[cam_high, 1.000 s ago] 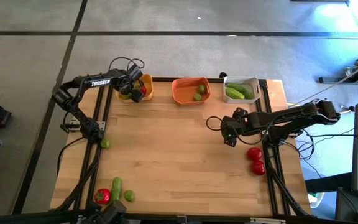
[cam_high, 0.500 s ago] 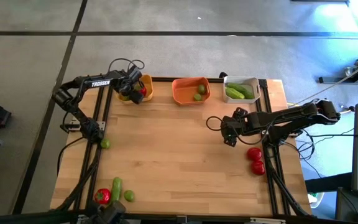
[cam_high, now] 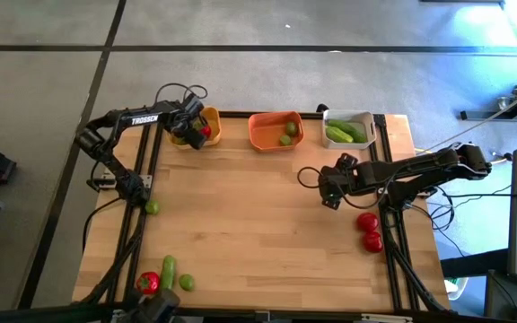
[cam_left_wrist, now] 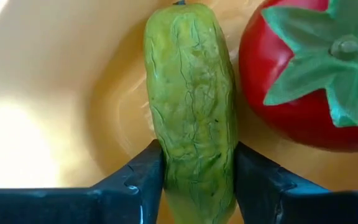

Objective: Sort produce into baskets
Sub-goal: Put the cucumber into the white bin, then put the bottom lime into the orange bin

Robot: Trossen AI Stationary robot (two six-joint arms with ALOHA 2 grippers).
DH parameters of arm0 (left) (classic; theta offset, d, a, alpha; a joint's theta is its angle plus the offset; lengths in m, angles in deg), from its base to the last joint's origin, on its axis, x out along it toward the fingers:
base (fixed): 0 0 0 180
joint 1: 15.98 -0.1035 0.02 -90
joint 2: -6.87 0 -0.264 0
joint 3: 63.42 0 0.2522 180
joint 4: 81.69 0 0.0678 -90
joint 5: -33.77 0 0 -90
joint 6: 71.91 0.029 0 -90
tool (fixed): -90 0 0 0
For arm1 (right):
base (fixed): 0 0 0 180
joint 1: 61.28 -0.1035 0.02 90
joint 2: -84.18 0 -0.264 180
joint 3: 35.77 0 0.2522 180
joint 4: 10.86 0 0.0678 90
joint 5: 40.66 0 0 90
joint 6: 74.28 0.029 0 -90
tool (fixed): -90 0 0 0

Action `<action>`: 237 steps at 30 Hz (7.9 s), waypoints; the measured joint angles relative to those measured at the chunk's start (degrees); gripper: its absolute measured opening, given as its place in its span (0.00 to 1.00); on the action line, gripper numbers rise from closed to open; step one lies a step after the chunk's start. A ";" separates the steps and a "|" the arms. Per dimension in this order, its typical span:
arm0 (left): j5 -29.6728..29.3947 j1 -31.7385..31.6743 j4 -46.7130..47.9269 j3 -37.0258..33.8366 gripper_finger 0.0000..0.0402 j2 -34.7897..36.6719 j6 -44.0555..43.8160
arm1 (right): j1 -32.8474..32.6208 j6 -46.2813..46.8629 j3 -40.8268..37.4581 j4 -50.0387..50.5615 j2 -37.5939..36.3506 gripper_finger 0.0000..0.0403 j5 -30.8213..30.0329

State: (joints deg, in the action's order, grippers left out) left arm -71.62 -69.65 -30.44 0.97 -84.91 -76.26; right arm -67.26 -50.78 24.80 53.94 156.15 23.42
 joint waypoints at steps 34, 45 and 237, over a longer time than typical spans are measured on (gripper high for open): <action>4.28 13.97 1.49 0.00 0.41 31.83 -2.07 | 0.11 -6.22 6.78 2.56 -13.51 0.92 4.03; 17.03 28.63 -15.33 0.00 0.41 30.77 -1.14 | 0.11 -13.86 6.58 -13.48 -16.11 0.92 5.96; 14.57 63.90 -23.89 0.00 0.74 17.00 -12.39 | 13.05 -19.03 1.13 -28.65 -19.52 0.77 22.58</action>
State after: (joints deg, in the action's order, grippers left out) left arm -57.05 -5.74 -54.34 0.97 -67.91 -88.65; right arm -54.21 -69.81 25.93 25.29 136.63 46.01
